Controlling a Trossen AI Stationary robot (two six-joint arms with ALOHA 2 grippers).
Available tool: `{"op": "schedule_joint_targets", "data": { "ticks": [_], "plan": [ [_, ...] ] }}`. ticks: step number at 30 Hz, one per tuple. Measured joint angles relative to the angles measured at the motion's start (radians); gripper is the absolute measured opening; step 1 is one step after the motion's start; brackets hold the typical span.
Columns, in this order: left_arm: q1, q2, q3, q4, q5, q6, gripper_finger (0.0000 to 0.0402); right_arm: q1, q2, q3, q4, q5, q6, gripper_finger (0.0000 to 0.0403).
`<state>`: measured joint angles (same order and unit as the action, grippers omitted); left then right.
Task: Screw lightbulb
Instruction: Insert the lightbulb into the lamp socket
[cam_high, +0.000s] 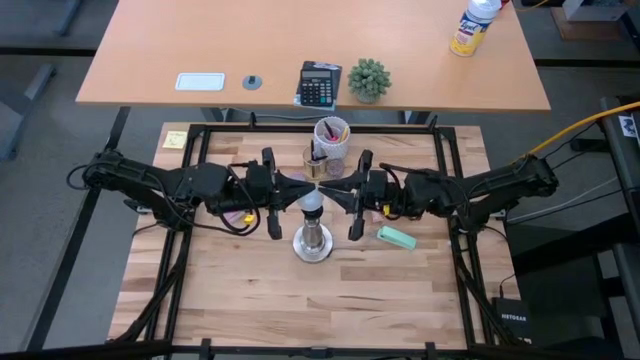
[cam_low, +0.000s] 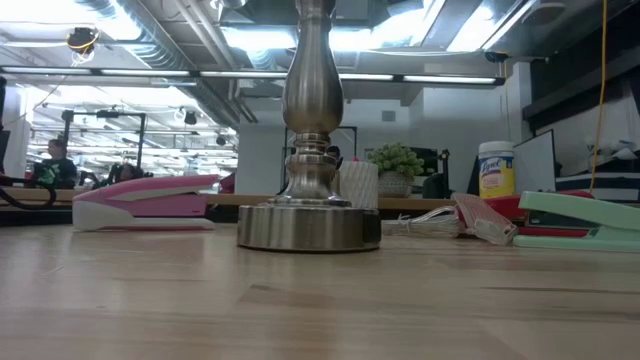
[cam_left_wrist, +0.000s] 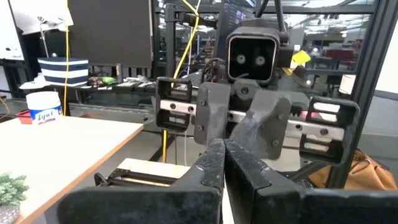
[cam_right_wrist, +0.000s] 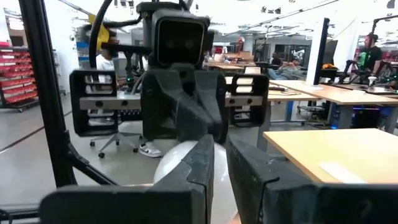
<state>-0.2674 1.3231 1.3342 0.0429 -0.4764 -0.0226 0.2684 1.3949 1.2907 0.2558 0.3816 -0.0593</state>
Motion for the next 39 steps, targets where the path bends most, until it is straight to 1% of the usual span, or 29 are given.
{"op": "schedule_joint_targets", "data": {
  "ticks": [7,31,39],
  "plan": [
    [-0.001,0.000,0.000,-0.001,0.002,0.000,0.0001,0.000,0.014,0.000,0.004,-0.016,-0.014,0.0048],
    [-0.007,0.000,0.000,0.012,-0.001,0.004,0.0001,0.000,0.014,0.002,-0.018,-0.017,-0.016,0.0048],
    [-0.021,0.001,0.000,0.018,-0.003,0.050,0.0001,0.000,0.014,0.002,-0.020,-0.017,-0.016,0.0048]
  ]
}}
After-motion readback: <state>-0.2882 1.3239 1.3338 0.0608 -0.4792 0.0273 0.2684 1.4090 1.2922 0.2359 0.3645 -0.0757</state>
